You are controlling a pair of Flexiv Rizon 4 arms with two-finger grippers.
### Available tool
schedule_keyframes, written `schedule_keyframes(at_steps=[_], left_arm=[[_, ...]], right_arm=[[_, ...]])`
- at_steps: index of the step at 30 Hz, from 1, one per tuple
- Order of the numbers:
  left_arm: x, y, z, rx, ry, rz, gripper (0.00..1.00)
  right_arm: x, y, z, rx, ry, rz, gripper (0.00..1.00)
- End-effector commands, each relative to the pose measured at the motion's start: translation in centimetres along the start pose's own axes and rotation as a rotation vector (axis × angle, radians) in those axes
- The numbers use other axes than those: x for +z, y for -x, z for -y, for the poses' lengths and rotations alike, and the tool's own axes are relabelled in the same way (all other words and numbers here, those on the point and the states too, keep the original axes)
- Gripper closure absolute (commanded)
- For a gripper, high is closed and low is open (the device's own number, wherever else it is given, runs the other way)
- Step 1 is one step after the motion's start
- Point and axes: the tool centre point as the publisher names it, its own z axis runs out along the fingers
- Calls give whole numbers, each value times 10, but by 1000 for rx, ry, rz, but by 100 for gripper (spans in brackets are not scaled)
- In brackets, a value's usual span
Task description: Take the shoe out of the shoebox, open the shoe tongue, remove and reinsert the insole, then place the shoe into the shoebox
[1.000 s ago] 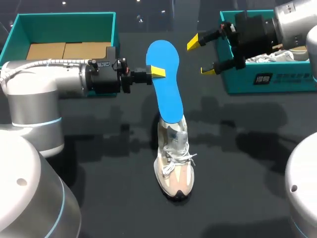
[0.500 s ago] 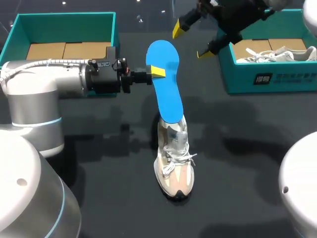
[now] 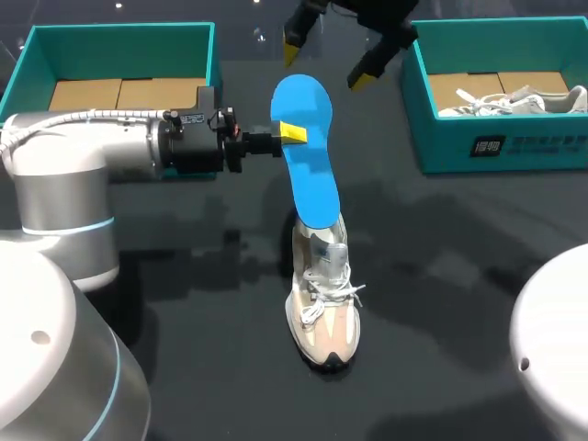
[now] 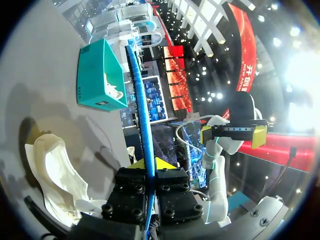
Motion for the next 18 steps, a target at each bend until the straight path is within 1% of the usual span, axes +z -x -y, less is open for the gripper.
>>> schedule_keyframes(at_steps=[1, 5, 8, 18], left_arm=[[0, 0, -1, 0, -1, 0, 100], [0, 0, -1, 0, -1, 0, 100], [0, 0, -1, 0, -1, 0, 100], [0, 0, -1, 0, -1, 0, 100]], right_arm=[[1, -11, 4, 7, 10, 479, 0], [4, -14, 7, 31, 7, 533, 0], [6, -15, 8, 37, 7, 548, 0], [7, -15, 13, 33, 15, 542, 0]])
